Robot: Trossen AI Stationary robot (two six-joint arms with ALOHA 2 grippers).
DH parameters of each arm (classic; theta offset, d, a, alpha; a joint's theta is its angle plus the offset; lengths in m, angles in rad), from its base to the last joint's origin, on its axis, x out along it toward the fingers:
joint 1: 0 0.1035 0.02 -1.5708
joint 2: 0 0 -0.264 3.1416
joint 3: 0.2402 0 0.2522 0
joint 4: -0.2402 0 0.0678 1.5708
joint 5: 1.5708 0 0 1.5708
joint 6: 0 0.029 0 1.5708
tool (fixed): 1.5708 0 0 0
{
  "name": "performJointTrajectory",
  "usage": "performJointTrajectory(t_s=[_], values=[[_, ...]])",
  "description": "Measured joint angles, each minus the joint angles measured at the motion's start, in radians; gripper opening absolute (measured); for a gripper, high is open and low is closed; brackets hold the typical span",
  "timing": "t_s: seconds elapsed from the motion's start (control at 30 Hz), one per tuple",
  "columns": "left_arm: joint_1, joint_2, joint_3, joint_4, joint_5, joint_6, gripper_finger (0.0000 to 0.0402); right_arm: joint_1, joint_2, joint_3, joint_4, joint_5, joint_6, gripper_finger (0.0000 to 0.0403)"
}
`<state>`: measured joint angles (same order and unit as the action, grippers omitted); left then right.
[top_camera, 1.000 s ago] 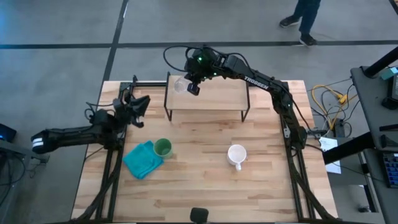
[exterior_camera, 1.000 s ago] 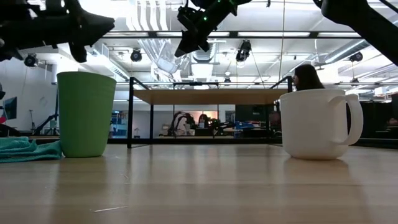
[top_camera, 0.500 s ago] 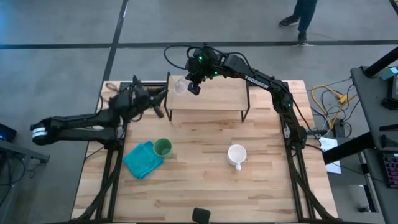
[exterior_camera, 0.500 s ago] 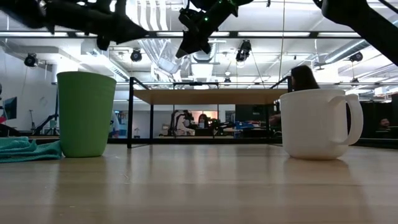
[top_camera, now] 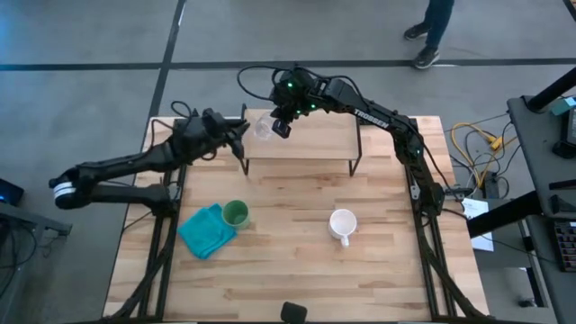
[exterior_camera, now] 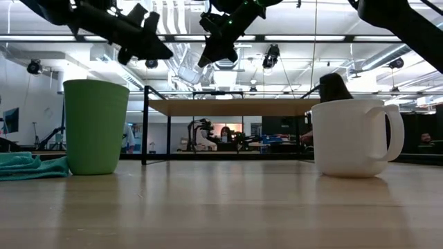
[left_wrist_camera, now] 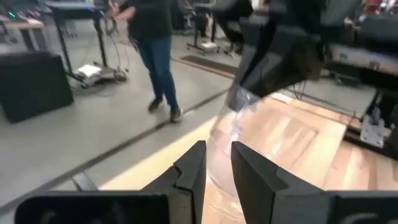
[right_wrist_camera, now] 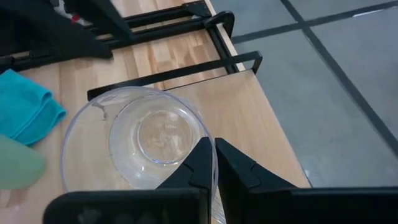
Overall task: Stack small to large cups/mugs on shelf
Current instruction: Put the transparent mug on the shelf
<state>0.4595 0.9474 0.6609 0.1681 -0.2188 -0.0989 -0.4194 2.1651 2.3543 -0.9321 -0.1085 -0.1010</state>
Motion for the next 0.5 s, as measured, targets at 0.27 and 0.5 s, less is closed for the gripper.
performJointTrajectory(t_s=[0.27, 0.5], values=[[0.0, 0.086, 0.0, 0.007, 0.031, -0.02, 0.0063, 0.0, 0.0, 0.0, 0.0, 0.0, 0.015, 0.0008], [0.0, 0.156, -0.001, 0.012, 0.067, -0.054, 0.0063, -0.001, 0.0, -0.002, -0.008, 0.005, 0.015, 0.0008]])
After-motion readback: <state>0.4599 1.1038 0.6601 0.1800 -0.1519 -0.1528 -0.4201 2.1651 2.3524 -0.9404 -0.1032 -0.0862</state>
